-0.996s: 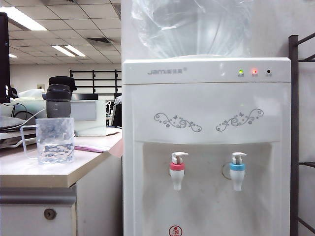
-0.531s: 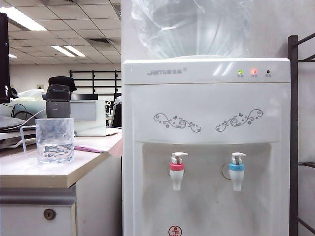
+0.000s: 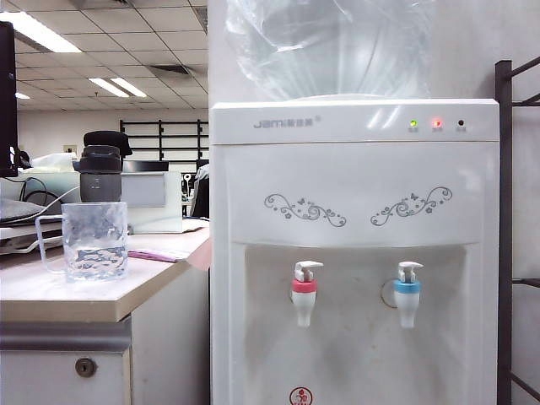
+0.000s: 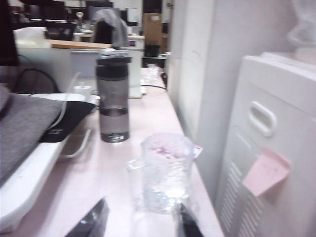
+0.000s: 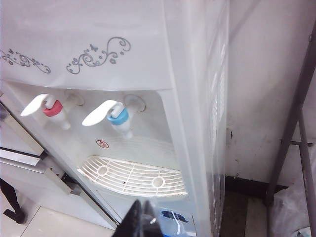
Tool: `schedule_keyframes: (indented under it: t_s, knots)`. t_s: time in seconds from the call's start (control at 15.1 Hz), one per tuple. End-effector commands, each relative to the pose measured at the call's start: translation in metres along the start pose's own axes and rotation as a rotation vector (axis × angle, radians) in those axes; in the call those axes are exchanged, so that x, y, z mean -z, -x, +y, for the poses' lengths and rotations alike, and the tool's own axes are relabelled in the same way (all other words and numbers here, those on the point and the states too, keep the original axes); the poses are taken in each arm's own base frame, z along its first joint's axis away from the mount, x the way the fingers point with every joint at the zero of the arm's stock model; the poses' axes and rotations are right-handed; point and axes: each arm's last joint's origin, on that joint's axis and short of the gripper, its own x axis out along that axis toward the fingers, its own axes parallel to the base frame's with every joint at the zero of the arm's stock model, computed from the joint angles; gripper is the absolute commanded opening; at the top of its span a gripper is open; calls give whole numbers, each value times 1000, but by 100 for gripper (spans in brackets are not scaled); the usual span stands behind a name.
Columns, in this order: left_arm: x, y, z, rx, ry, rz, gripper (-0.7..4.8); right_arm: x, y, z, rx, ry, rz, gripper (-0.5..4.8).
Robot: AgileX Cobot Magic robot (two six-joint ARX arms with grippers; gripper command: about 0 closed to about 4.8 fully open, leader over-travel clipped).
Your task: Pick up the plastic mug from the left desk, go to the hot water outlet of the water dispenser, press the vertical switch to get some water, then put the mug back on the desk.
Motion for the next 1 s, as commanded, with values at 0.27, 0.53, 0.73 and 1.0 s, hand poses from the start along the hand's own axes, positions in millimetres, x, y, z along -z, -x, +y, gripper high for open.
schedule_keyframes:
  t_s: [0.27, 0.53, 0.73, 1.0]
  knots:
    - [-1, 0, 0, 6, -48, -10, 184, -25, 10, -16, 194, 37, -273, -1]
    - [-2, 0, 1, -43, -66, -16, 175, -25, 4, -3, 77, 106, -268, -1]
    - [-3, 1, 6, -222, -64, -19, 153, -27, 2, -2, 140, 85, -377, -1]
    - [-3, 0, 6, -203, 47, -34, 129, -31, 4, -8, 352, 56, -477, -3]
